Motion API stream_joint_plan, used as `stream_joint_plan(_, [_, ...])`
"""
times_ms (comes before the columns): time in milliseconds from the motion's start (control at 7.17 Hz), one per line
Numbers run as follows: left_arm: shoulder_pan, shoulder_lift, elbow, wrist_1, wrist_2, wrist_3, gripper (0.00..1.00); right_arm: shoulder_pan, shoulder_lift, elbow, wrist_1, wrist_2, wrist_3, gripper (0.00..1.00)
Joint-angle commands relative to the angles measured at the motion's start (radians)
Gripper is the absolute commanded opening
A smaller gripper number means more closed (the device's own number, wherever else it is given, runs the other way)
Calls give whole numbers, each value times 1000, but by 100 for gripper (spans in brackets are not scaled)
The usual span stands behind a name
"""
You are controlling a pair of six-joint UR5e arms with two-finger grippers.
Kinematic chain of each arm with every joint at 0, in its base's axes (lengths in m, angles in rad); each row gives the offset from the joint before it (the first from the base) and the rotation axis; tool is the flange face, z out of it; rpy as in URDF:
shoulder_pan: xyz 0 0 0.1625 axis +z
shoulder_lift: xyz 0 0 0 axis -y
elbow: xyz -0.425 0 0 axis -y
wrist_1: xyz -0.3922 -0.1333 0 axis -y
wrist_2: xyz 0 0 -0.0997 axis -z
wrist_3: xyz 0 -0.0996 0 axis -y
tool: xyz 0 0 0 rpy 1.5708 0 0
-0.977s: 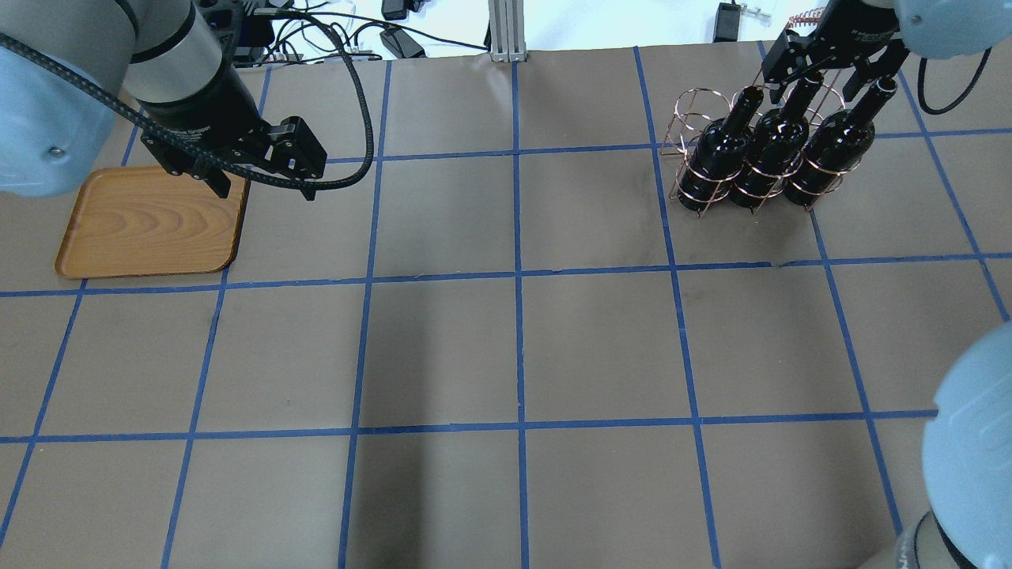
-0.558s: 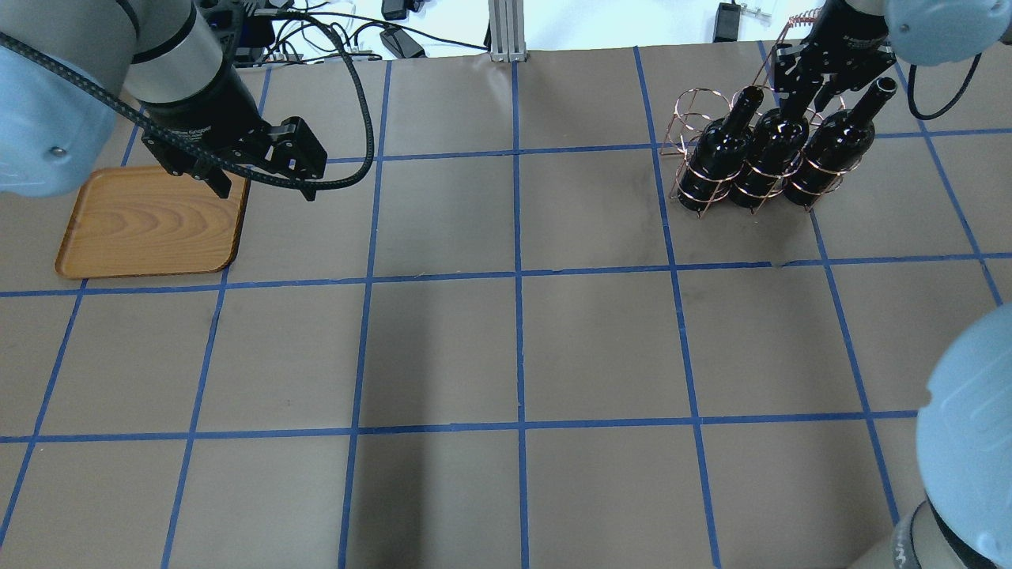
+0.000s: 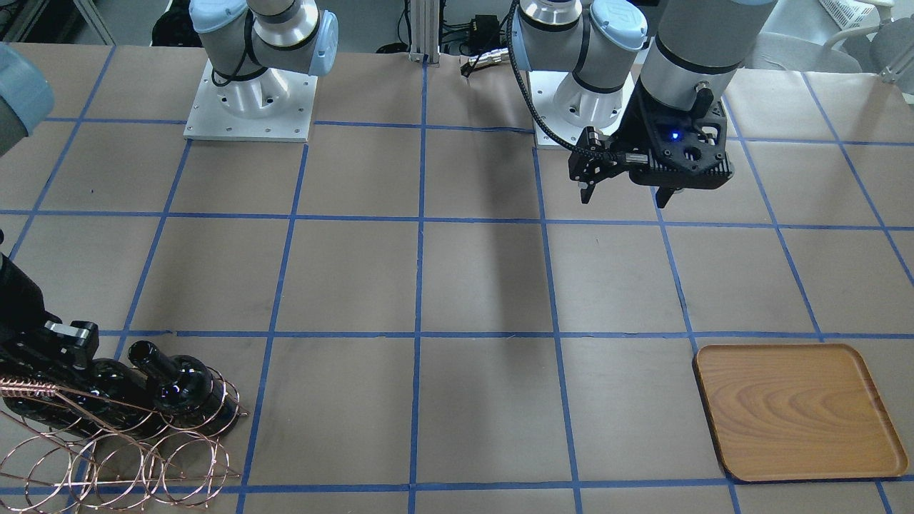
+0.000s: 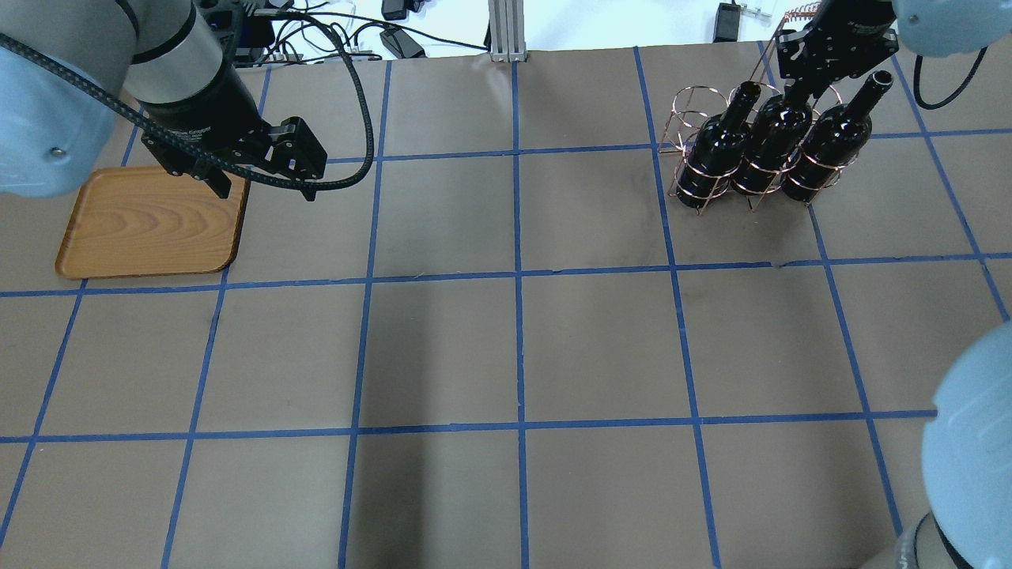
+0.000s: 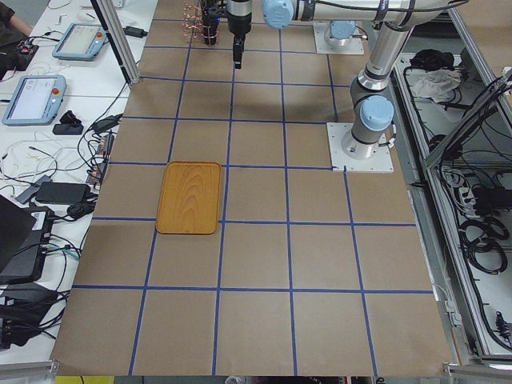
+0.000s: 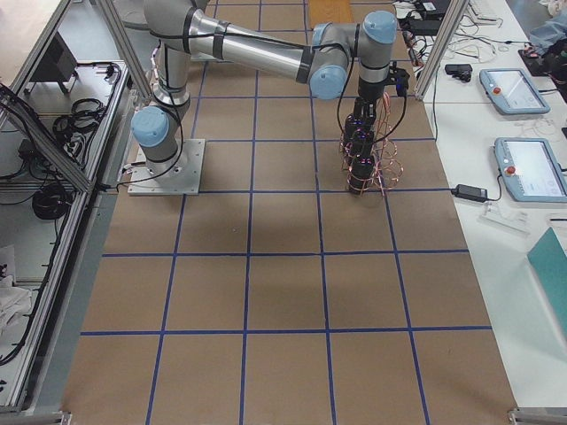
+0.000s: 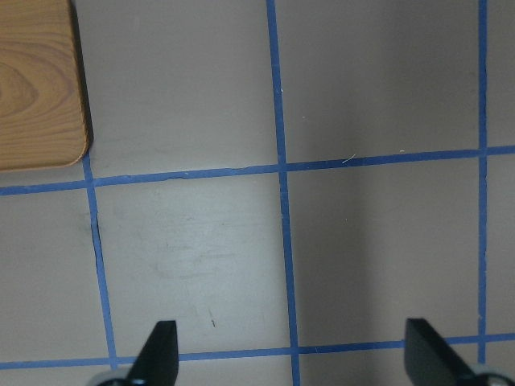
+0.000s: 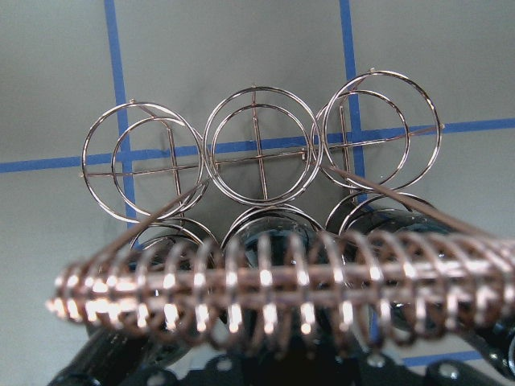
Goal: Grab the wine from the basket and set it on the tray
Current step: 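Lift the dark wine bottle up out of the copper rack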
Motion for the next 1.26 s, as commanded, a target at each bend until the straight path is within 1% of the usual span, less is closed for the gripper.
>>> stream_joint_plan(0, [0, 0, 1, 3, 0, 3, 100, 1, -74, -11, 13, 5, 11, 12])
stream_joint_plan(558, [43, 1, 4, 3, 0, 37, 100, 5, -206, -32, 171, 4, 14, 13])
stream_joint_plan(698, [43, 2, 4, 4, 0, 41, 100, 7, -226, -31, 229, -10, 16, 13])
stream_joint_plan(977, [43, 3, 4, 1, 2, 40, 100, 43, -234, -12, 332, -11, 49, 13])
stream_joint_plan(1116, [43, 5, 4, 1, 2, 40, 100, 92, -234, 12, 338, -42, 86, 13])
